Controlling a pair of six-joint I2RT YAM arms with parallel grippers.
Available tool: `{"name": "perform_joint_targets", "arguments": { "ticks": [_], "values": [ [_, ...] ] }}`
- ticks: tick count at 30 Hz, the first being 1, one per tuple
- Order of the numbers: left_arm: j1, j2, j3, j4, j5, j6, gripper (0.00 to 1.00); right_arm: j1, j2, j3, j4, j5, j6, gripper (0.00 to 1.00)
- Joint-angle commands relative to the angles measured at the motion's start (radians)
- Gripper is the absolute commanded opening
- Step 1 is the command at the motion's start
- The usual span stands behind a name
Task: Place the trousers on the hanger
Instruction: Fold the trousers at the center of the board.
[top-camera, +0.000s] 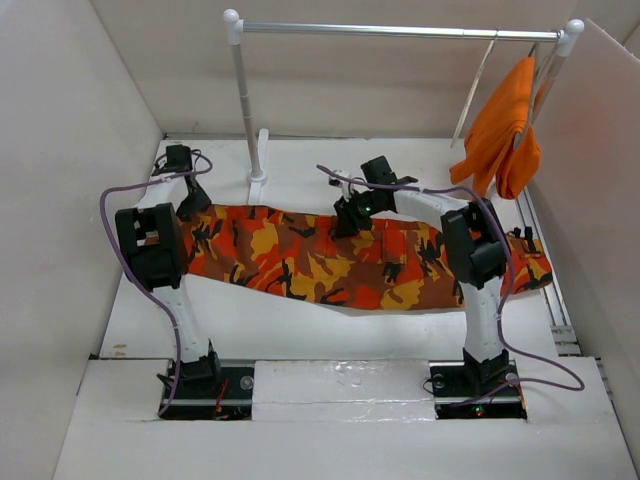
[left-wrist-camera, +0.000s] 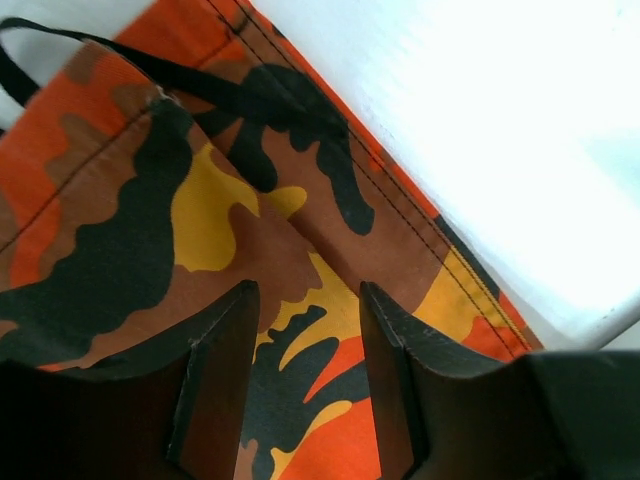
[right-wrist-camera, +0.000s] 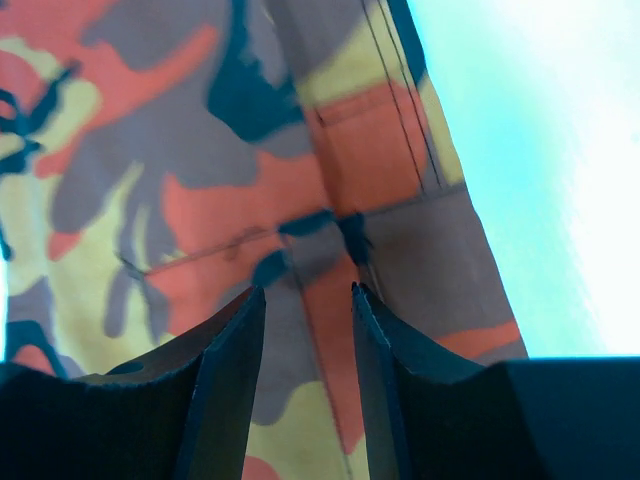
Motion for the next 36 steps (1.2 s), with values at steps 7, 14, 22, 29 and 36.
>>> {"name": "perform_joint_targets", "arguments": {
  "ticks": [7, 14, 22, 29, 36],
  "values": [
    [0.001, 0.052, 0.049, -0.046, 0.036, 0.029, 0.41, -0.018, 0.057, 0.085, -0.045, -0.030, -0.016, 0.47],
    [0.001, 0.074, 0.055, -0.043, 0.023, 0.024, 0.39, -0.018, 0.060, 0.072, -0.006, -0.022, 0.005, 0.48],
    [0.001, 0.052, 0.055, -0.022, 0.039, 0.003, 0.29, -0.018, 0.037, 0.036, 0.003, -0.062, 0.013, 0.29],
    [0.001, 0.068, 0.104, -0.065, 0.014, -0.013, 0.00, -0.018, 0.014, 0.030, 0.008, -0.057, 0.019, 0.07],
    [0.001, -0.012, 0.076, -0.072, -0.035, -0.019, 0.00, -0.018, -0.039, 0.025, 0.002, -0.053, 0.027, 0.00]
  ]
}}
